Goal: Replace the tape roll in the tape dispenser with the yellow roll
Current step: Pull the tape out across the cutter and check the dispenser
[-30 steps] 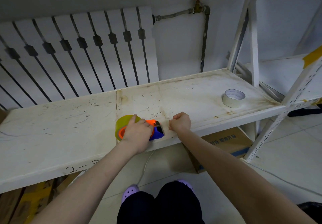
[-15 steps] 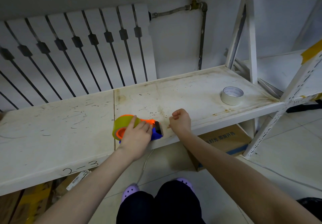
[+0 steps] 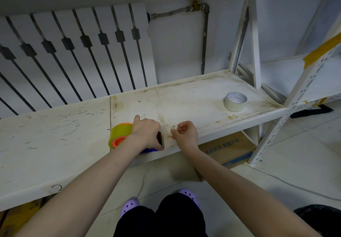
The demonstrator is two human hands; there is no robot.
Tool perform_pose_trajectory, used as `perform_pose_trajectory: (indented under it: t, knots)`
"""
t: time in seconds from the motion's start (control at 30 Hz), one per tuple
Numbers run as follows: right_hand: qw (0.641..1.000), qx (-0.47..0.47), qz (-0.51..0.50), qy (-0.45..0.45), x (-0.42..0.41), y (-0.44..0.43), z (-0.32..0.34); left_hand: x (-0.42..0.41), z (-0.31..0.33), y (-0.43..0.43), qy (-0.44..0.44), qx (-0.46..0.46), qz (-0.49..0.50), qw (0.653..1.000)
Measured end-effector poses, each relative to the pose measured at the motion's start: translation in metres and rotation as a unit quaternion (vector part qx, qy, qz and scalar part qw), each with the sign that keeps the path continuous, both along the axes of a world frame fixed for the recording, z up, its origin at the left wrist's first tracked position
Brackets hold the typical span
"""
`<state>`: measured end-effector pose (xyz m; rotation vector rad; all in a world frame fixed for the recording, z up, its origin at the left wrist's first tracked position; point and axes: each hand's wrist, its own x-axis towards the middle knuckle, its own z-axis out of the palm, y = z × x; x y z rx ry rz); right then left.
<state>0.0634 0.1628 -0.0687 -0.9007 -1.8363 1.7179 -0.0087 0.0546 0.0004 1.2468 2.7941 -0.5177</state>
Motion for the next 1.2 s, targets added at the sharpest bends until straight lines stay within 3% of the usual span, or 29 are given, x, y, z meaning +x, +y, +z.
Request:
perform_pose_trajectory:
  t: [0.27,0.53,0.83,1.2]
  knots:
    - [0.999,-0.044,-0.015,0.016,0.011,0.003,-0.005,-0.001,0.006,-0.007,-0.015,0.082,0.006,0.996]
    - [0.997,-0.022,0.007,0.068,0.019,0.014,0.029,0.009,0.015,-0.022,-0.027,0.216,0.002,0.976]
    - [0.992,0.008,0.04,0.122,0.023,0.006,0.072,0.027,0.028,-0.039,-0.085,0.41,0.041,0.907]
    - [0.992,0.054,0.06,0.095,0.02,-0.009,0.075,0.034,0.018,-0.054,-0.159,0.534,0.075,0.827]
